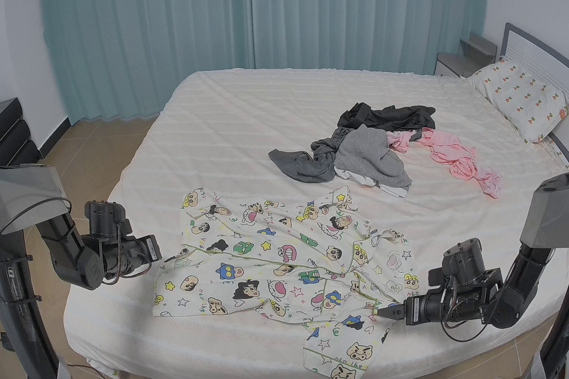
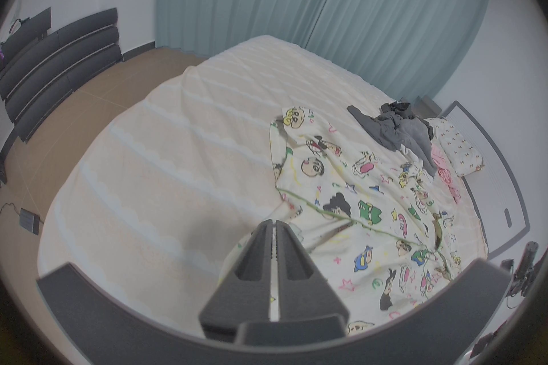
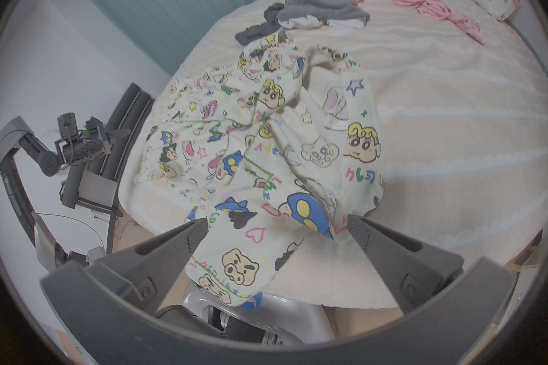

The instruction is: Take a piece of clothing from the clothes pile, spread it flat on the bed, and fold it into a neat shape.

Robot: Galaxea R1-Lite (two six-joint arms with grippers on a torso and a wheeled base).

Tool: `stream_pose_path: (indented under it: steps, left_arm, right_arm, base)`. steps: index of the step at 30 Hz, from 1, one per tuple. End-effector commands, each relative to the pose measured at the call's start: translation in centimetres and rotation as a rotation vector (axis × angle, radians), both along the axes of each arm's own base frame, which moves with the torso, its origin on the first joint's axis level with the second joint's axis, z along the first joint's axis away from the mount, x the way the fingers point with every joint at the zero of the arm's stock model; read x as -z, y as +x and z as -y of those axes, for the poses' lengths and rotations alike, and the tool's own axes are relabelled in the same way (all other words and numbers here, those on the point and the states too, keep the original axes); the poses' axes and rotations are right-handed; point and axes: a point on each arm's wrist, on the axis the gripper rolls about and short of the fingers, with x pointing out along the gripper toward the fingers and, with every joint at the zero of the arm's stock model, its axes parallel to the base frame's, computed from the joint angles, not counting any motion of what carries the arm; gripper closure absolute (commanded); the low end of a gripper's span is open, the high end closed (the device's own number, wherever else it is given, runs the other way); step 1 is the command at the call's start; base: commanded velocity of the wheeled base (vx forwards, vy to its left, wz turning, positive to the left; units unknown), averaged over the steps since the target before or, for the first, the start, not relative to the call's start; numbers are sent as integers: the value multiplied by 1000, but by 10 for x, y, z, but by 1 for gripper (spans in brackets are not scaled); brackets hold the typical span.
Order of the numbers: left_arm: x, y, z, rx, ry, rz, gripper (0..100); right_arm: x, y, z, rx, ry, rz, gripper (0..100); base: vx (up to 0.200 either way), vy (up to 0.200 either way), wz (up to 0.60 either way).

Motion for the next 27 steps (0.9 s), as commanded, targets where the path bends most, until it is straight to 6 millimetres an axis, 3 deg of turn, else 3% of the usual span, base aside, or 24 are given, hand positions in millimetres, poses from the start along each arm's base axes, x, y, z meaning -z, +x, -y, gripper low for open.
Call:
stream_pose_path:
  steps: [1, 6, 7, 11, 12, 16, 19, 23, 27]
  left_arm:
    - [-5, 3, -1, -7, 3, 16, 100]
    - [5, -9, -1, 7, -1, -56, 100]
    - [9, -16, 0, 25, -15, -83, 100]
    - [12, -27, 1, 68, -48, -116, 100]
    - [14, -35, 2, 87, -57, -135, 100]
    - [16, -50, 1, 90, -63, -142, 100]
    - [17, -59, -3, 87, -81, -120, 100]
    - [16, -63, -4, 94, -90, -106, 100]
    - [18, -64, -3, 93, -93, -102, 100]
  right_arm:
    - [-18, -5, 4, 19, 24, 61, 0]
    - [-9, -16, 8, 6, -5, 1, 0]
    - [-3, -26, 1, -43, -17, -36, 0]
    - [2, -19, -4, -34, -22, -30, 0]
    - [0, 8, 1, 45, 1, 23, 0]
    - [5, 58, 28, 203, 12, 74, 0]
    - [14, 83, 43, 269, 14, 93, 0]
    - [20, 100, 50, 301, 17, 108, 0]
    - [39, 120, 56, 325, 11, 99, 0]
  base:
    - [0, 0, 0]
    - [0, 0, 0]
    - [0, 0, 0]
    - [0, 0, 0]
    - [0, 0, 0]
    - [0, 0, 0]
    - [0, 0, 0]
    - [0, 0, 0]
    - [0, 0, 0]
